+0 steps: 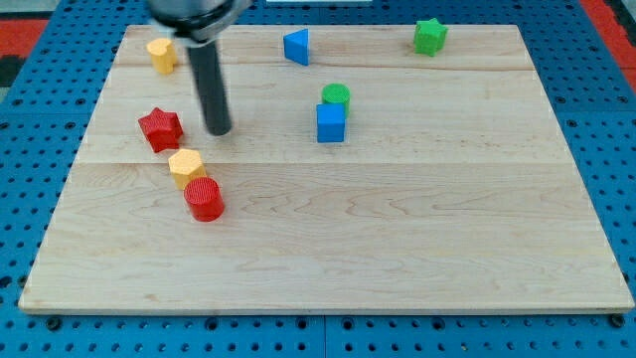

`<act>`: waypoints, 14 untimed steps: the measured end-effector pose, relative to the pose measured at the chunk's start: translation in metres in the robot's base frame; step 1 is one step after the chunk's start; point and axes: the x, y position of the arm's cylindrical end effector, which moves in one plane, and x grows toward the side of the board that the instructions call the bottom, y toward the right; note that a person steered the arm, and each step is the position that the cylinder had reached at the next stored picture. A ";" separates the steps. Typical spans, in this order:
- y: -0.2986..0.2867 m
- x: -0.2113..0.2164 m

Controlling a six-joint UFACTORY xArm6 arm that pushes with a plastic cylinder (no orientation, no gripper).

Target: Move the green circle to the right center of the board

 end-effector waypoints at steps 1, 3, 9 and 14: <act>-0.038 0.000; -0.008 -0.009; 0.133 -0.055; 0.304 -0.038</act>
